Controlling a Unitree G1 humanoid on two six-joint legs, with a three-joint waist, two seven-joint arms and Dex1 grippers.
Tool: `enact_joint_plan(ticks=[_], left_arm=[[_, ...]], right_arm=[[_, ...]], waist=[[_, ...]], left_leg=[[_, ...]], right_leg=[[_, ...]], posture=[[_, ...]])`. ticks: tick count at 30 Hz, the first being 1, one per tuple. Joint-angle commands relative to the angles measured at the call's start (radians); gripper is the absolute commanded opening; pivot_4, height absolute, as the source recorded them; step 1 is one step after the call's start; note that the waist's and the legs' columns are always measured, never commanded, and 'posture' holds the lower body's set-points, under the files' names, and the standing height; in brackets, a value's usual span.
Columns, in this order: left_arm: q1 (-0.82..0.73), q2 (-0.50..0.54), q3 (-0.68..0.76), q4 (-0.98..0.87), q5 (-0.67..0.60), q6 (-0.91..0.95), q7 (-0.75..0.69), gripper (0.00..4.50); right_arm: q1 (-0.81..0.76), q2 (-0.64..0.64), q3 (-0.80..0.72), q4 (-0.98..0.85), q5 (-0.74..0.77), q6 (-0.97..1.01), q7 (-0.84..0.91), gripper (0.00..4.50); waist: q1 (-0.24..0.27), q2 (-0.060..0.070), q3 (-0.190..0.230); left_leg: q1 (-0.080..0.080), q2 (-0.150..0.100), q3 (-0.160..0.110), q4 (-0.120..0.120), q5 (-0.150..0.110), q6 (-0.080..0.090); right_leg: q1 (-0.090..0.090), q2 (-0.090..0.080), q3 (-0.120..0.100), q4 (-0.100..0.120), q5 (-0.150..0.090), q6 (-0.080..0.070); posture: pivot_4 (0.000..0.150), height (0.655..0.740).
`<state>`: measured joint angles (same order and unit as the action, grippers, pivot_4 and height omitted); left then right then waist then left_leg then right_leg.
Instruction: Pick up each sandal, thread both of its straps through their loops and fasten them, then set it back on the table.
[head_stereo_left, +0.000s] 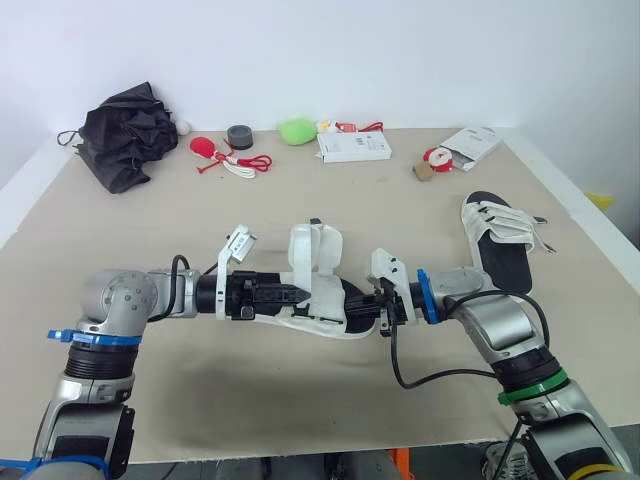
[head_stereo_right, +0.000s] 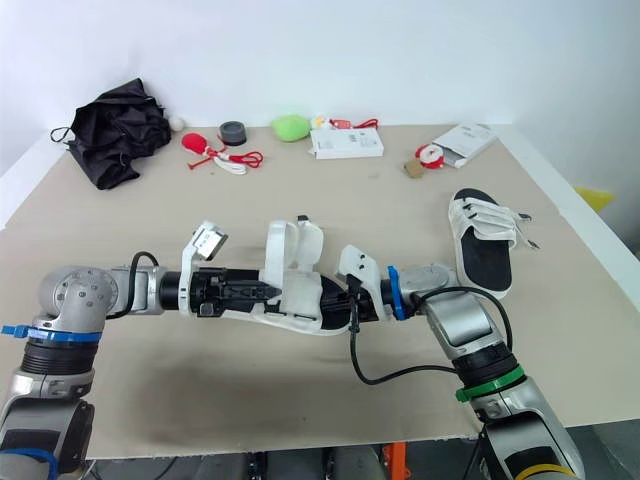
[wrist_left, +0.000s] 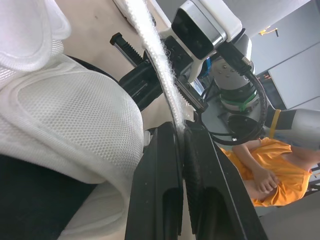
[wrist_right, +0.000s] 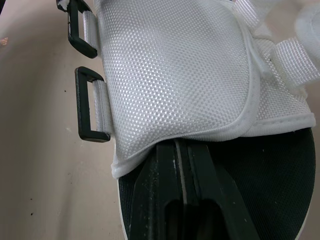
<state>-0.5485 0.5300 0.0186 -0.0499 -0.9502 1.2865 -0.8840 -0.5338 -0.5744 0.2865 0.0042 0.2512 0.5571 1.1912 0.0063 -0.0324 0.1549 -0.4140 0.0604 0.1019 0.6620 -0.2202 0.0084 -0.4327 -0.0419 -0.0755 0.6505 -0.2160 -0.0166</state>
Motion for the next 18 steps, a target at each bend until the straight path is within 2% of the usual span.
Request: enact_joint_plan(ticks=[1,4,8,18], left_arm=[[0.022,0.024,-0.059,-0.045,0.086,-0.116,-0.032,0.2],[0.025,0.01,-0.072,-0.04,0.125,-0.183,-0.03,0.2],[-0.007,-0.039,-0.012,-0.013,0.058,-0.131,-0.003,0.2],[0.026,0.023,-0.034,-0.07,0.02,-0.068,-0.06,0.2]], right_arm=[[0.037,-0.009,0.048,0.021,-0.032,0.011,-0.007,0.0],[0.041,-0.011,0.049,0.013,-0.032,0.01,-0.006,0.0],[0.039,-0.012,0.047,0.014,-0.029,0.013,-0.006,0.0],[0.042,-0.013,0.038,0.01,-0.02,0.022,-0.007,0.0]], waist=[[0.001,0.0,0.0],[0.001,0.0,0.0],[0.001,0.0,0.0],[0.0,0.0,0.0]], left_leg=[[0.0,0.0,0.0,0.0,0.0,0.0],[0.0,0.0,0.0,0.0,0.0,0.0],[0.0,0.0,0.0,0.0,0.0,0.0],[0.0,0.0,0.0,-0.001,0.0,0.0]], right_leg=[[0.0,0.0,0.0,0.0,0.0,0.0],[0.0,0.0,0.0,0.0,0.0,0.0],[0.0,0.0,0.0,0.0,0.0,0.0],[0.0,0.0,0.0,0.0,0.0,-0.001]], posture=[[0.15,0.74],[0.15,0.74],[0.15,0.74],[0.15,0.74]])
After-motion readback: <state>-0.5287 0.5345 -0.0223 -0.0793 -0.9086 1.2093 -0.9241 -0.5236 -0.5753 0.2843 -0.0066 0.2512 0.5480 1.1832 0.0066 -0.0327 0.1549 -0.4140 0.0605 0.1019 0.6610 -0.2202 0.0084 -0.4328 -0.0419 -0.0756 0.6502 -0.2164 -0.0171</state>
